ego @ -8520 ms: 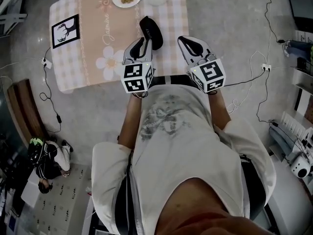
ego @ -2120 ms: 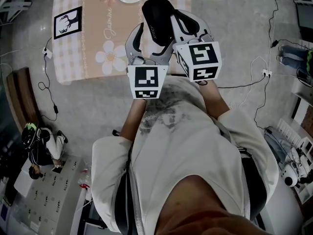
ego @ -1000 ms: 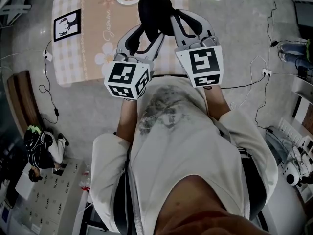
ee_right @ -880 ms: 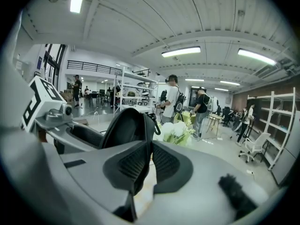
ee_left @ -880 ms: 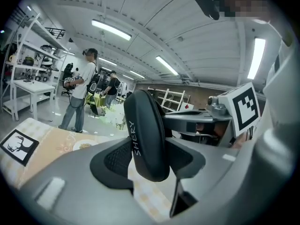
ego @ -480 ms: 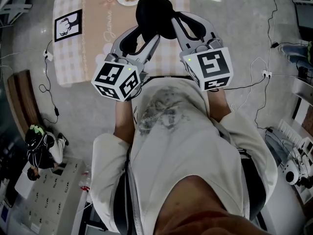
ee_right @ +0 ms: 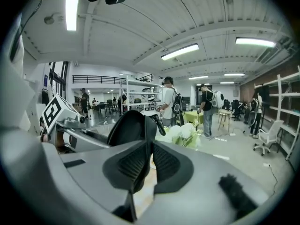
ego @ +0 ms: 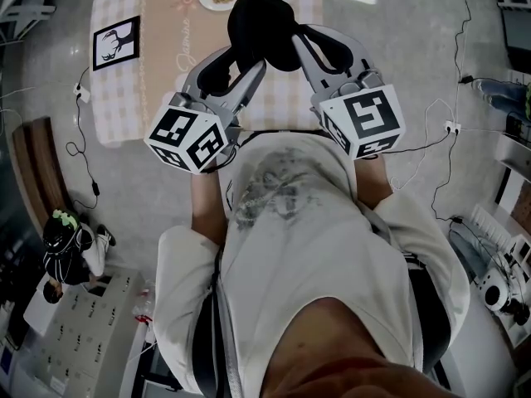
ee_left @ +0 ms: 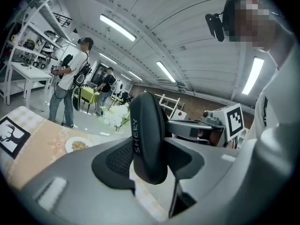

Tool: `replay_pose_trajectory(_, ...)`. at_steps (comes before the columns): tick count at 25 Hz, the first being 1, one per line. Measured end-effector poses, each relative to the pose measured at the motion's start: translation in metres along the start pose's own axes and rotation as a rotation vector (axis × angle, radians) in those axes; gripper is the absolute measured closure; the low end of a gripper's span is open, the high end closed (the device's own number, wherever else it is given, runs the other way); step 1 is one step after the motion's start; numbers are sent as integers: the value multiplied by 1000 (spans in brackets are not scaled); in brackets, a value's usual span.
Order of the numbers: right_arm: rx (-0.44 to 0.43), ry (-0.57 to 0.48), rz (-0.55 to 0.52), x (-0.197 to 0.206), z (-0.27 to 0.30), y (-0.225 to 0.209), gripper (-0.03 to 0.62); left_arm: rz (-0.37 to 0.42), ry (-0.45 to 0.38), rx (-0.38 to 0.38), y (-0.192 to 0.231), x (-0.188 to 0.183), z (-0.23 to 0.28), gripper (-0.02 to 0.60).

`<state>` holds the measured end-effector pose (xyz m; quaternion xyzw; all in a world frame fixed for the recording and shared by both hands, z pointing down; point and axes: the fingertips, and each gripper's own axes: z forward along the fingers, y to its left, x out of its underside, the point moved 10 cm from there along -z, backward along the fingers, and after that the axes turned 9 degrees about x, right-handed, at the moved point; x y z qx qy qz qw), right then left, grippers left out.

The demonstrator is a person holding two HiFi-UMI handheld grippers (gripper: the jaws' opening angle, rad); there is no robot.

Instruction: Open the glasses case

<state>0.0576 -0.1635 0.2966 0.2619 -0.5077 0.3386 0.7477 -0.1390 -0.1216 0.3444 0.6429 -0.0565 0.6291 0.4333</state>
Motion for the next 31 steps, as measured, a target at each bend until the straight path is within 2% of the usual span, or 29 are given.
replay_pose_trajectory(31, -17, 9, -16, 7, -12, -1, 546, 1, 17, -19, -13, 6, 0, 374)
